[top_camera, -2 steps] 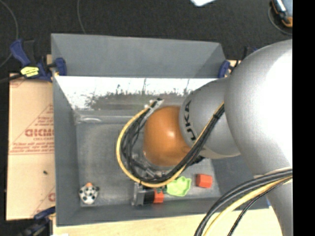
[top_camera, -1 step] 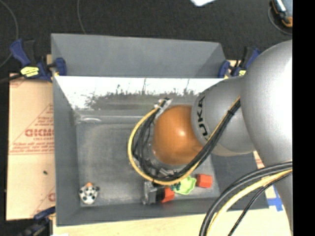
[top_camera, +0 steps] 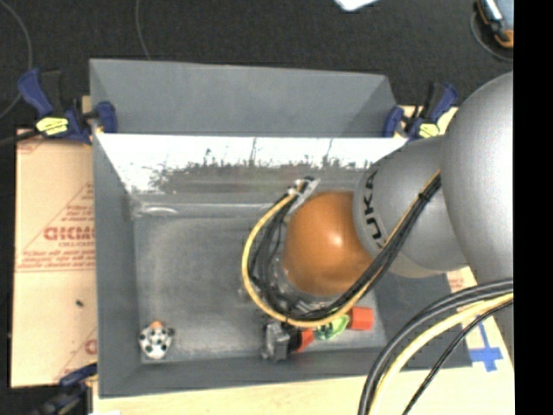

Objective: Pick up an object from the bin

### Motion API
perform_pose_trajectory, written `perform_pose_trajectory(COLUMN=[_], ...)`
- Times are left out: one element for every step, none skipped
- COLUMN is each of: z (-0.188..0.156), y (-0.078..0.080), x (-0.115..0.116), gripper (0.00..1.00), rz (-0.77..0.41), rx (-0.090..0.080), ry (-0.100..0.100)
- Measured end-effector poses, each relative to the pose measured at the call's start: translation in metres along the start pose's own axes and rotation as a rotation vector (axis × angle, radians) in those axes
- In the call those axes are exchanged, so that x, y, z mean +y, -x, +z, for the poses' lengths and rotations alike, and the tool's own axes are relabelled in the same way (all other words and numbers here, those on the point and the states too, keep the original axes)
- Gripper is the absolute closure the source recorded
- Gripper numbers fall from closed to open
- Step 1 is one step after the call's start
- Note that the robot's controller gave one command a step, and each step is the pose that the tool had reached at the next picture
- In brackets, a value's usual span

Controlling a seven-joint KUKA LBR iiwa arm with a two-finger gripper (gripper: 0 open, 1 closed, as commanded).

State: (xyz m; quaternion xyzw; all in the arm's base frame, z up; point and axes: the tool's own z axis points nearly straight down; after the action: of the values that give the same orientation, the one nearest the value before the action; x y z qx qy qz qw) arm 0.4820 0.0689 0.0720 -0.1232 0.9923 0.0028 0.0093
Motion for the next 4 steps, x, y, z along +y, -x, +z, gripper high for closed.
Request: perform_pose_trajectory(z=[0.001,0.0,-0.008,-0.008], y=[-0.004,-0.025,-0.035,-0.035], x=[-0.053,-0.102,-0.124,-0.124], gripper=[0.0,0.0,1.0,1.0], rz=[-0.121,-0.233,-0.261,-0.26], rx=[0.0,-0.01,-0.004,-0.004], ry=[0.001,-0.002,0.001,0.001])
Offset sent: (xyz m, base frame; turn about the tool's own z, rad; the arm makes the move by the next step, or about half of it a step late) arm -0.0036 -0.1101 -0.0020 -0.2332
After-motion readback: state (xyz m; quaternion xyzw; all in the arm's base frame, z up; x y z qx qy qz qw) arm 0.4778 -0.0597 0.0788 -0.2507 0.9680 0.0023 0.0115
